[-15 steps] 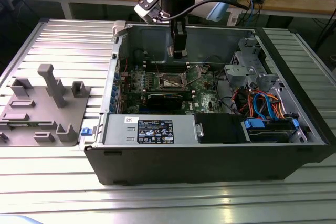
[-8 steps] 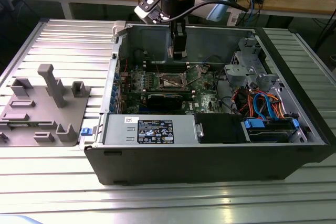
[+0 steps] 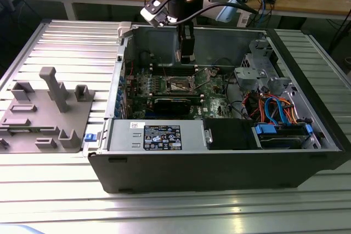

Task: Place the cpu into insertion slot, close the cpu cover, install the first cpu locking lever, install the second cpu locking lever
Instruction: 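Place the cpu into insertion slot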

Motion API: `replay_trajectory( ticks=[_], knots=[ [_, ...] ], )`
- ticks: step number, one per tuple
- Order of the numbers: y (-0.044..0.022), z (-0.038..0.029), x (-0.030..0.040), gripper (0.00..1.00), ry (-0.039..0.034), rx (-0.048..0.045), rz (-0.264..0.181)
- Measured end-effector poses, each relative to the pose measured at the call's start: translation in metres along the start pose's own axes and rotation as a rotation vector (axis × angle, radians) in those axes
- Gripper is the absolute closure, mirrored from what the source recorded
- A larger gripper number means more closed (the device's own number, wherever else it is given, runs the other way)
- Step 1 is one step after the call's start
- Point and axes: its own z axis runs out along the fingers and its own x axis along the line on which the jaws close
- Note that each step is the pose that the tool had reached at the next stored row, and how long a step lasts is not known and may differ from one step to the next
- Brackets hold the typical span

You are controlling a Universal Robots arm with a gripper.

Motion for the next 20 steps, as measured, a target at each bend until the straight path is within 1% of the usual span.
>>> replay_trajectory(
  ticks=[2, 4, 12, 18, 20],
  knots=[
    [-0.0001, 0.0004, -0.0001, 0.45, -0.0005, 0.0, 0.0],
    [-0.0007, 0.0071, -0.0009, 0.45, -0.0005, 0.0, 0.0],
    [-0.0008, 0.0086, -0.0009, 0.45, -0.0004, 0.0, 0.0],
    [-0.0011, 0.0123, -0.0009, 0.45, -0.0003, -0.0002, 0.0],
    [-0.0015, 0.0178, -0.0009, 0.45, -0.0005, 0.0, 0.0]
  ],
)
